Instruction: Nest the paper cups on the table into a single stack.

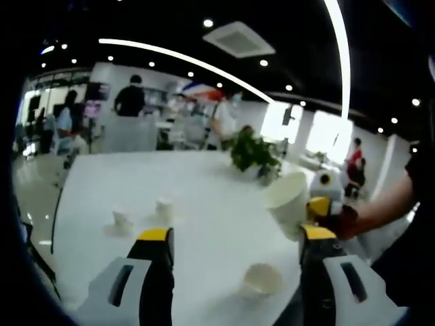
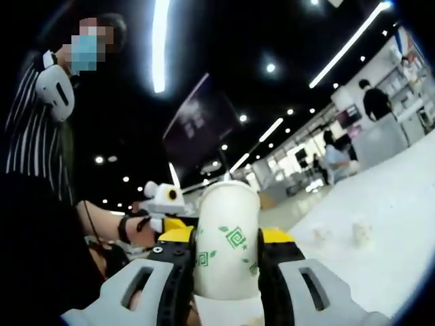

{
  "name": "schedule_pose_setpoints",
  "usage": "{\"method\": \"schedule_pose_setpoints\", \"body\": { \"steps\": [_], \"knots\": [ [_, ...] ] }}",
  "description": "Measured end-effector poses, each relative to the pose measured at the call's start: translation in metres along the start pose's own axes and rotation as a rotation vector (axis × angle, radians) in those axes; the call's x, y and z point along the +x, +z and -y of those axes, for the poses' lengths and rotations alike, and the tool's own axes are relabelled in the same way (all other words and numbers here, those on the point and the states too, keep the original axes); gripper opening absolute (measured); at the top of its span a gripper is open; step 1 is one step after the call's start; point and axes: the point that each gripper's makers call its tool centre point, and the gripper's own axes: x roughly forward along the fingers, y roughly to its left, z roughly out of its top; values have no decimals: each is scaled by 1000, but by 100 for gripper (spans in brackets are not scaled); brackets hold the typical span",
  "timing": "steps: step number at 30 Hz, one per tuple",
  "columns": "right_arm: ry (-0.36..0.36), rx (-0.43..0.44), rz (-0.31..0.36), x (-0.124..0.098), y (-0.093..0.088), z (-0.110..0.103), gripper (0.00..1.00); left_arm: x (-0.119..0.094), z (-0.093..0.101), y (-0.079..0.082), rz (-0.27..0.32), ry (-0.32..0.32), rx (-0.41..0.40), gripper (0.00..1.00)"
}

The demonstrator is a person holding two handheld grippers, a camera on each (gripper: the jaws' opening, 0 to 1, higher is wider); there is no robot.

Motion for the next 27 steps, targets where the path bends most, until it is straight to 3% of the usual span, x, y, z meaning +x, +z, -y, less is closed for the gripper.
{"method": "schedule_pose_setpoints", "body": {
  "steps": [10,14,18,27],
  "knots": [
    [55,-4,11,3,-1,-13,33,3,7,10,21,-23,-11,74],
    [75,6,15,3,0,-17,33,5,19,12,21,-65,34,71],
    [95,22,27,4,3,-22,33,7,32,11,19,-124,33,66],
    [111,63,57,2,7,-25,33,10,49,16,48,-194,22,60]
  ]
}}
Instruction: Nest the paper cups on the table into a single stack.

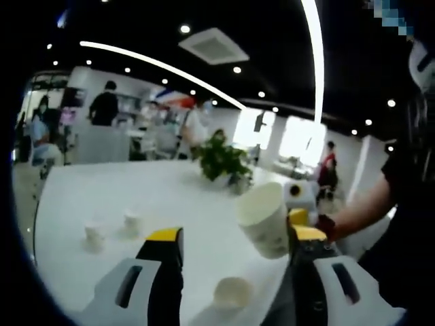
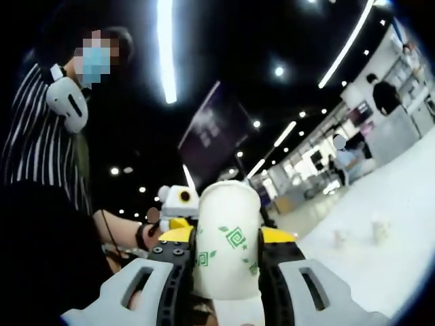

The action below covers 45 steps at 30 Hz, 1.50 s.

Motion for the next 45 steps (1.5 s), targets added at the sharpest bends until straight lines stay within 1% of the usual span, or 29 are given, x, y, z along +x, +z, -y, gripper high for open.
{"method": "schedule_pose_setpoints", "body": {
  "steps": [7,11,12,15,20,23,25,27,28,29,31,32,33,34,35,36,39,40,41,43,44,45],
  "knots": [
    [25,51,42,2,4,-3,33,6,8,1,39,-33,-50,59],
    [49,96,64,3,6,-7,33,10,14,2,59,-54,-77,59],
    [52,102,68,3,6,-7,33,11,18,3,74,-68,-89,59],
    [66,131,85,3,7,-9,33,14,22,5,96,-80,-107,58],
    [62,133,85,2,7,-9,33,16,24,6,98,-83,-106,57],
    [58,139,89,0,8,-8,33,14,22,11,111,-78,-104,55],
    [56,142,90,-1,7,-7,33,11,17,13,112,-64,-102,54],
    [55,148,95,-3,7,-6,33,8,13,17,123,-44,-78,54],
    [57,151,99,-3,8,-7,33,5,8,21,132,-21,-27,54],
    [58,152,101,-3,9,-7,33,3,8,23,125,-15,15,54],
    [61,153,101,-4,9,-8,33,0,12,22,66,-28,154,53],
    [64,153,101,-4,9,-8,33,-1,17,22,25,-46,276,52],
    [67,155,101,-4,10,-9,33,-1,20,21,-11,-59,360,51],
    [69,155,101,-4,10,-9,33,-1,26,21,-61,-86,478,49],
    [72,154,99,-4,10,-10,33,-1,31,21,-90,-115,547,46],
    [73,154,98,-4,10,-9,33,-1,38,19,-139,-156,628,44],
    [77,154,102,-4,11,-9,33,0,45,19,-226,-223,762,39],
    [80,155,103,-4,11,-9,33,1,48,20,-251,-261,835,38],
    [82,156,103,-4,11,-10,33,1,47,19,-294,-286,896,37],
    [88,156,103,-3,11,-10,33,2,45,16,-350,-316,948,36],
    [89,155,103,-3,12,-11,33,2,44,13,-388,-341,984,35],
    [91,156,104,-3,12,-11,33,3,42,12,-400,-356,999,35]
  ]
}}
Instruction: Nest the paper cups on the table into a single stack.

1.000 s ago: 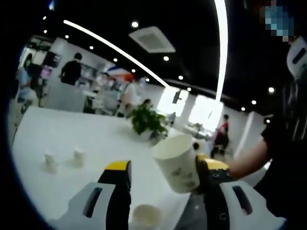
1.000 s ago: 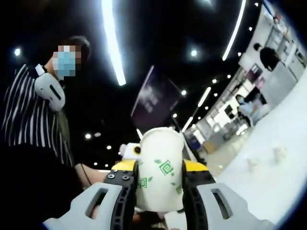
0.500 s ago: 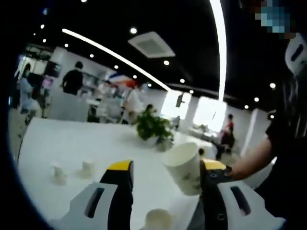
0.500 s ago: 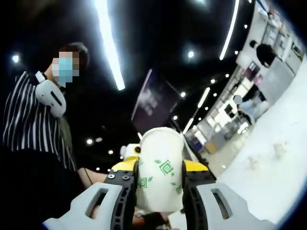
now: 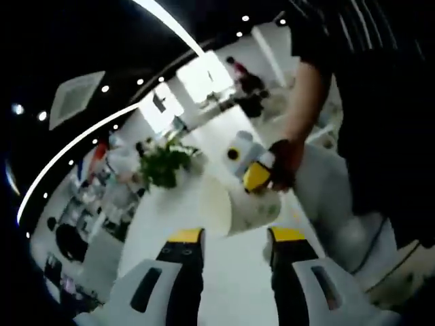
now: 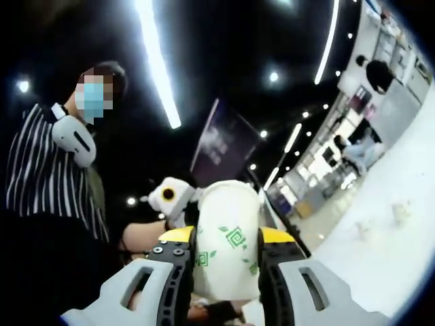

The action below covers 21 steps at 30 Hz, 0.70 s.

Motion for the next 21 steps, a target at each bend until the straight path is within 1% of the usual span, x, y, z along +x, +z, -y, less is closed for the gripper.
{"method": "schedule_pose_setpoints", "body": {
  "steps": [2,4,6,9,12,15,17,21],
  "knots": [
    [2,-2,3,0,1,-1,33,2,0,2,-4,-34,48,35],
    [5,-2,3,0,1,-2,33,3,-3,4,-1,-46,63,33],
    [5,-5,3,-1,2,-3,33,5,-3,6,2,-62,70,33],
    [5,-7,-2,-2,2,-3,33,7,-5,5,-5,-89,93,32],
    [4,-8,-2,-3,2,-2,33,9,-3,3,-8,-115,99,31],
    [4,-6,-1,-3,3,-2,32,10,0,0,-20,-148,110,27],
    [7,-4,-2,-3,3,-2,32,10,0,-1,-21,-155,115,25],
    [12,-1,-8,-1,1,-2,32,9,0,-1,-20,-159,123,24]
  ]
}}
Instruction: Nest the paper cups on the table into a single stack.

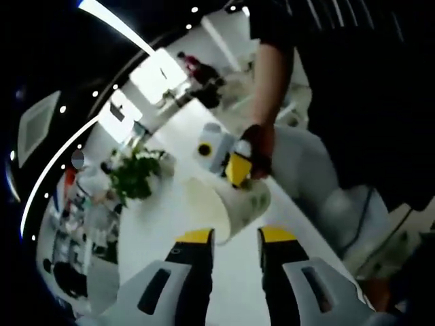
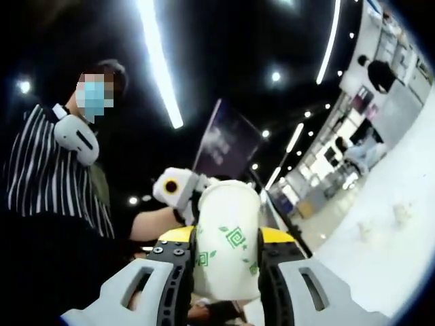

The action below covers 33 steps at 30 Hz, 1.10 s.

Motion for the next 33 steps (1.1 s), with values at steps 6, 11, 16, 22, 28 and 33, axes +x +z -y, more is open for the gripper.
{"method": "schedule_pose_setpoints", "body": {
  "steps": [6,11,16,22,28,33],
  "knots": [
    [10,11,-10,2,-3,-1,32,-2,0,2,9,-3,-23,21],
    [24,20,-13,4,-3,-4,32,-1,4,4,31,-13,-49,10],
    [29,33,-14,4,-4,-4,32,0,6,3,32,-20,-53,8],
    [41,55,-33,3,-7,-3,33,1,11,4,25,-51,-4,7],
    [57,64,-48,3,-9,-2,34,2,18,3,7,-106,86,4],
    [61,69,-70,4,-15,0,35,4,27,-1,-22,-157,186,2]
  ]
}}
